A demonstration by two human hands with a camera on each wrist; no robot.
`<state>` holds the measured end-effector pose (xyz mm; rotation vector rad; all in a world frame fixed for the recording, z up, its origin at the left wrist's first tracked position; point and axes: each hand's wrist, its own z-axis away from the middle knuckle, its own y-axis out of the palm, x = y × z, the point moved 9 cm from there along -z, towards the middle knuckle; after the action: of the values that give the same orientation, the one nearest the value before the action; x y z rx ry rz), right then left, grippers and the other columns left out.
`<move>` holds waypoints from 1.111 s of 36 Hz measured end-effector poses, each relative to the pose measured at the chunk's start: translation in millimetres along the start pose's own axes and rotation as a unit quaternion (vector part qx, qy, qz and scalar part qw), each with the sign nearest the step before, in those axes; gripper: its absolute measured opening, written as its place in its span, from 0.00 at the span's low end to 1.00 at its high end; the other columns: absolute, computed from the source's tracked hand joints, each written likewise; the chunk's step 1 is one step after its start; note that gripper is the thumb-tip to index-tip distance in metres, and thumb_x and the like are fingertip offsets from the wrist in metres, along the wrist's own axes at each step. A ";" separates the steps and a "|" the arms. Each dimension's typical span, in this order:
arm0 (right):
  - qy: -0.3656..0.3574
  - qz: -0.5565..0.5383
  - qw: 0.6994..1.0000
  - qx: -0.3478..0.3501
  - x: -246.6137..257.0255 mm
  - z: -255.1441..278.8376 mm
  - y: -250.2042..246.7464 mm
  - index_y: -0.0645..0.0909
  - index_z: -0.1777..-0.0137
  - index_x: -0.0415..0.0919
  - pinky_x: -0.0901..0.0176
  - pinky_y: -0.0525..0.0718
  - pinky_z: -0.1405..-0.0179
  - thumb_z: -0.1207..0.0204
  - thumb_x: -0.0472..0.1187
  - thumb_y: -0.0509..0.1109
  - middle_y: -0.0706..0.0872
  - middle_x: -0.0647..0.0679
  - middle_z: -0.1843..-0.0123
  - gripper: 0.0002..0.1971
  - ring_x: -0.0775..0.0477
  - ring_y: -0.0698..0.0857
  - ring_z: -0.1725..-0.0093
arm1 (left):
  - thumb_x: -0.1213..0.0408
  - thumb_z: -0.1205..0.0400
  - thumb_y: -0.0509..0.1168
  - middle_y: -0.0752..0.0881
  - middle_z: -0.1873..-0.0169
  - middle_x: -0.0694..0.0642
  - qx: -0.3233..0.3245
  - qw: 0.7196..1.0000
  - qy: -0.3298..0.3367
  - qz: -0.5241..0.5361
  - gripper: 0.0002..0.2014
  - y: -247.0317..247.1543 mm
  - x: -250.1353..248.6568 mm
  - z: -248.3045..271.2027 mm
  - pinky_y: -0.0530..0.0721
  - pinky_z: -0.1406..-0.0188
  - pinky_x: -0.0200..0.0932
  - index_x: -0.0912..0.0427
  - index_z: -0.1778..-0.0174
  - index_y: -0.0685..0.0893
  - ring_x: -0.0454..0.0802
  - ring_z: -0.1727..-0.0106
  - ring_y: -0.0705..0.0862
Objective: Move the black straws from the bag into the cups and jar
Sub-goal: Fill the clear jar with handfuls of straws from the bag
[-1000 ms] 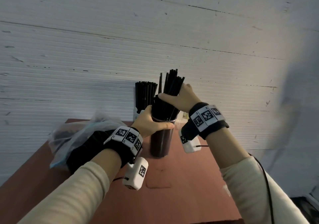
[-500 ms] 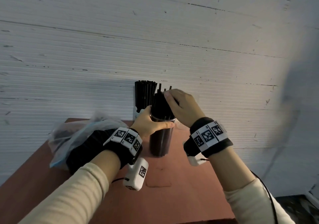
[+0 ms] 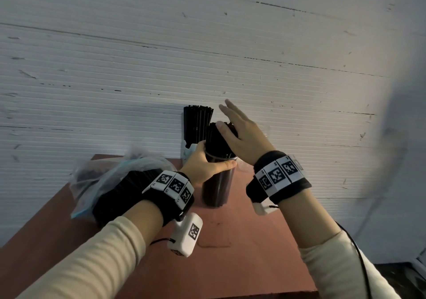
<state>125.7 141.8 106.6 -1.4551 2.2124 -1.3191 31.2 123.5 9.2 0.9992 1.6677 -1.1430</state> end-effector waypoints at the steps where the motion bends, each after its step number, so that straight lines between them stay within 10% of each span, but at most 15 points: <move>1: 0.023 0.003 1.000 0.012 -4.4 -0.4 2.2 0.63 0.18 0.46 0.59 0.63 0.24 0.14 0.56 0.53 0.64 0.51 0.17 0.27 0.51 0.65 0.20 | 0.56 0.28 0.79 0.82 0.37 0.47 0.000 1.000 0.001 -0.001 0.39 0.9 -0.6 1.0 0.74 0.45 0.30 0.57 0.25 0.68 0.42 0.36 0.80; 4: 0.053 0.027 0.997 0.052 -10.7 -0.4 8.6 0.70 0.22 0.44 0.56 0.69 0.27 0.14 0.57 0.50 0.76 0.47 0.24 0.26 0.47 0.73 0.24 | 0.59 0.27 0.78 0.79 0.40 0.43 0.006 1.000 0.006 -0.003 0.40 2.4 -3.8 4.4 0.76 0.55 0.19 0.57 0.23 0.64 0.34 0.44 0.78; 10: -0.006 0.022 1.000 -0.018 10.6 3.1 -5.8 0.64 0.19 0.43 0.62 0.55 0.23 0.14 0.54 0.53 0.66 0.48 0.18 0.27 0.50 0.60 0.18 | 0.62 0.26 0.77 0.58 0.18 0.50 0.035 0.997 -0.035 -0.052 0.56 -6.6 3.5 13.2 0.56 0.23 0.41 0.57 0.14 0.41 0.48 0.16 0.56; 14: -0.080 0.001 0.992 -0.100 45.6 11.1 -12.8 0.71 0.24 0.41 0.64 0.60 0.29 0.16 0.50 0.57 0.70 0.48 0.23 0.23 0.48 0.66 0.23 | 0.66 0.22 0.68 0.76 0.30 0.50 -0.057 0.991 0.013 -0.119 0.35 -44.5 -1.6 26.2 0.73 0.26 0.49 0.52 0.19 0.64 0.48 0.29 0.76; 18: -0.130 -0.050 0.985 -0.100 82.9 18.7 9.9 0.77 0.33 0.39 0.62 0.67 0.34 0.19 0.46 0.61 0.76 0.46 0.35 0.18 0.47 0.74 0.34 | 0.70 0.25 0.60 0.87 0.47 0.48 -0.128 0.975 0.080 -0.161 0.18 -91.4 -20.9 52.5 0.76 0.42 0.34 0.48 0.42 0.83 0.43 0.41 0.82; 24: -0.107 -0.106 0.986 0.068 112.8 18.7 95.2 0.84 0.45 0.36 0.62 0.75 0.47 0.19 0.38 0.64 0.85 0.44 0.47 0.09 0.47 0.80 0.45 | 0.71 0.25 0.64 0.87 0.54 0.44 -0.214 0.950 0.083 -0.209 0.14 -170.3 -18.6 84.1 0.82 0.49 0.43 0.45 0.57 0.85 0.43 0.52 0.85; 29: -0.047 -0.026 0.965 0.257 119.2 24.9 166.4 0.80 0.36 0.37 0.55 0.74 0.38 0.15 0.44 0.59 0.85 0.42 0.39 0.16 0.42 0.81 0.38 | 0.65 0.24 0.69 0.86 0.52 0.47 -0.145 0.953 -0.001 -0.267 0.09 -204.3 16.0 85.2 0.83 0.44 0.49 0.44 0.56 0.86 0.48 0.49 0.85; 34: 0.009 0.024 0.943 0.333 119.5 29.1 197.0 0.71 0.24 0.45 0.49 0.70 0.27 0.15 0.52 0.57 0.76 0.42 0.25 0.22 0.40 0.74 0.26 | 0.70 0.24 0.69 0.84 0.35 0.52 -0.029 0.949 -0.034 -0.313 0.18 -198.7 45.8 83.0 0.79 0.33 0.52 0.43 0.44 0.85 0.48 0.33 0.80; 38: 0.016 0.062 0.938 0.340 124.3 26.5 202.7 0.73 0.27 0.42 0.51 0.71 0.29 0.16 0.50 0.60 0.79 0.41 0.29 0.21 0.40 0.77 0.29 | 0.76 0.26 0.65 0.85 0.44 0.51 -0.035 0.943 -0.021 -0.329 0.21 -195.9 49.7 80.6 0.75 0.55 0.25 0.44 0.47 0.85 0.43 0.49 0.82; 40: 0.017 0.064 0.942 0.330 126.1 22.1 201.8 0.75 0.30 0.40 0.52 0.72 0.32 0.17 0.45 0.62 0.81 0.41 0.31 0.18 0.41 0.78 0.31 | 0.78 0.28 0.63 0.87 0.44 0.53 -0.065 0.944 -0.014 -0.323 0.22 -200.3 48.3 78.7 0.77 0.54 0.31 0.46 0.50 0.87 0.48 0.47 0.84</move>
<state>-56.0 52.3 -20.3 -1.0154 1.5884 -1.8011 -153.3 3.0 0.9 0.3404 2.0879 -1.4199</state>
